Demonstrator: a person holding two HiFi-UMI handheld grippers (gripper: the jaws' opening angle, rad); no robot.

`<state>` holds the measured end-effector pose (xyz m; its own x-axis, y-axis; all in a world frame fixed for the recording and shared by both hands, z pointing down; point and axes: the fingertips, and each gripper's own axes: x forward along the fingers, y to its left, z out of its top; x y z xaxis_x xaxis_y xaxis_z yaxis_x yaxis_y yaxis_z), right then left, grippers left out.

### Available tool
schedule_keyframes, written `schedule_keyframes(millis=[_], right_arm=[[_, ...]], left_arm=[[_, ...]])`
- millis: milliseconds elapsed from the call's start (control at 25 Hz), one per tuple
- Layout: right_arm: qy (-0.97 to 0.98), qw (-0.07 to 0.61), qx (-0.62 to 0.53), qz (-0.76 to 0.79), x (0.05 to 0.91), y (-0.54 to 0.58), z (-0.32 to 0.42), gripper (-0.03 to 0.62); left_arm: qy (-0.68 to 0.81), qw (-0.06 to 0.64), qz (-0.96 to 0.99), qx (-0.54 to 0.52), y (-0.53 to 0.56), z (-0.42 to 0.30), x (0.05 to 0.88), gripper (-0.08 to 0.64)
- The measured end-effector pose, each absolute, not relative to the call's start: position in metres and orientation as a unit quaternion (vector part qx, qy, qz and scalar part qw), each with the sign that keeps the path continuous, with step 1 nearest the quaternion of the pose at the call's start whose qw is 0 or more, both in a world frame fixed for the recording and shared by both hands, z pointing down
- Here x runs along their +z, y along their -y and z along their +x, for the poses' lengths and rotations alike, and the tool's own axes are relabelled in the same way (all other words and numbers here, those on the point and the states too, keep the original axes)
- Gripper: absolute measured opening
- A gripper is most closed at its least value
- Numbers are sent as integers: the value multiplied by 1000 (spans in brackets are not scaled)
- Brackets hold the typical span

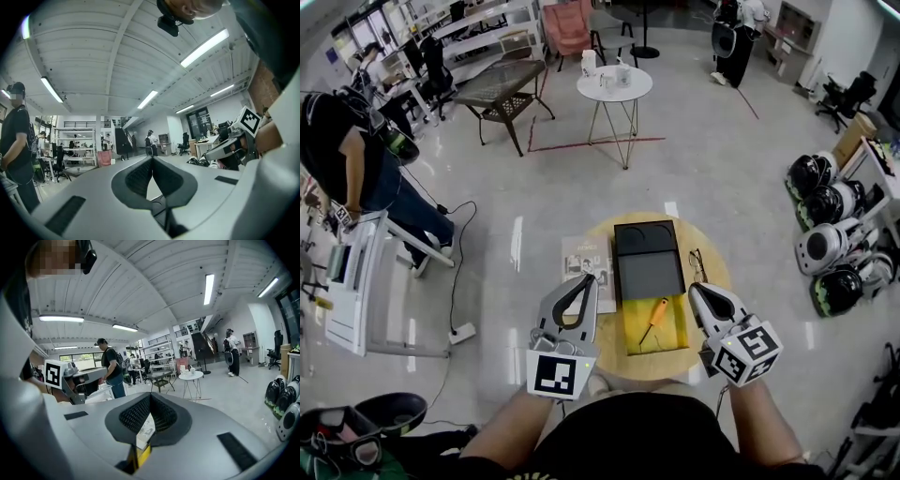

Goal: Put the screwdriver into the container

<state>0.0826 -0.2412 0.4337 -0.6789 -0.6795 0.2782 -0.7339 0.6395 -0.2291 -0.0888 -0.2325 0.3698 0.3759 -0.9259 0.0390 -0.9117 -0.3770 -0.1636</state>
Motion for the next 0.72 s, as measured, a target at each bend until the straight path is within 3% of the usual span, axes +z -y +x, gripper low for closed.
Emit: schedule_keyframes(millis=[720], right_arm=[[905,19,67,419,365,229,74,12]], left_arm=[[-555,51,-829,-48,226,-118,351,17]])
